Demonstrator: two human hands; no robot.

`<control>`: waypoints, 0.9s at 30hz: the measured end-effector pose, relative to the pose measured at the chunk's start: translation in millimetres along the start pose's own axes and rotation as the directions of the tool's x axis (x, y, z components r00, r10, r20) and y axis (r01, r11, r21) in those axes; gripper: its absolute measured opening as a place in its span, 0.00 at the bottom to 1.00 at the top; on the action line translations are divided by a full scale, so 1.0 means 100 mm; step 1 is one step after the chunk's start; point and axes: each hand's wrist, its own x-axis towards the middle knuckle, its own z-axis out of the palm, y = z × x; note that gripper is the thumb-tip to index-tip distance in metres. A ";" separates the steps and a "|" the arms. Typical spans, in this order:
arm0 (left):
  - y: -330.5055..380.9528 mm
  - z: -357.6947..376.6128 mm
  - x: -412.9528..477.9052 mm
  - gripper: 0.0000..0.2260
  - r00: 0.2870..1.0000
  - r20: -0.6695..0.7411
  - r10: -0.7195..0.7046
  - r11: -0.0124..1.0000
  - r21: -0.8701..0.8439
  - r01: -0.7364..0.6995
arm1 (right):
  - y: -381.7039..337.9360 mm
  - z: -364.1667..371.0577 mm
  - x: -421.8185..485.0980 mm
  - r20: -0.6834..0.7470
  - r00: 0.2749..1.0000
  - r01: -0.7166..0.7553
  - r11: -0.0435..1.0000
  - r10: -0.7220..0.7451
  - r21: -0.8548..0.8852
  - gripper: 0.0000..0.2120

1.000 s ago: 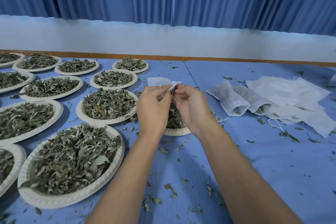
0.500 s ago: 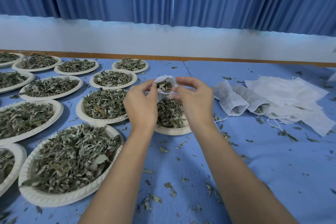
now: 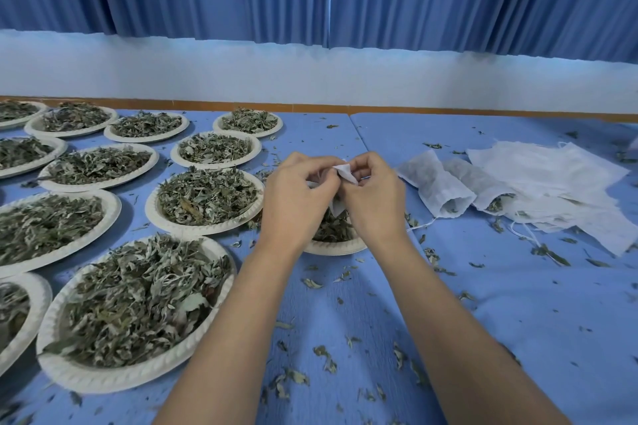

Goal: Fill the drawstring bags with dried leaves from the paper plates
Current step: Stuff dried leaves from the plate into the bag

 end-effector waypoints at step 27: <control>-0.12 -0.18 0.10 0.09 0.899 -0.361 -0.247 0.968 -0.144 0.207 | 0.16 0.03 0.00 0.587 0.808 0.478 0.635 -0.048 -0.606 0.16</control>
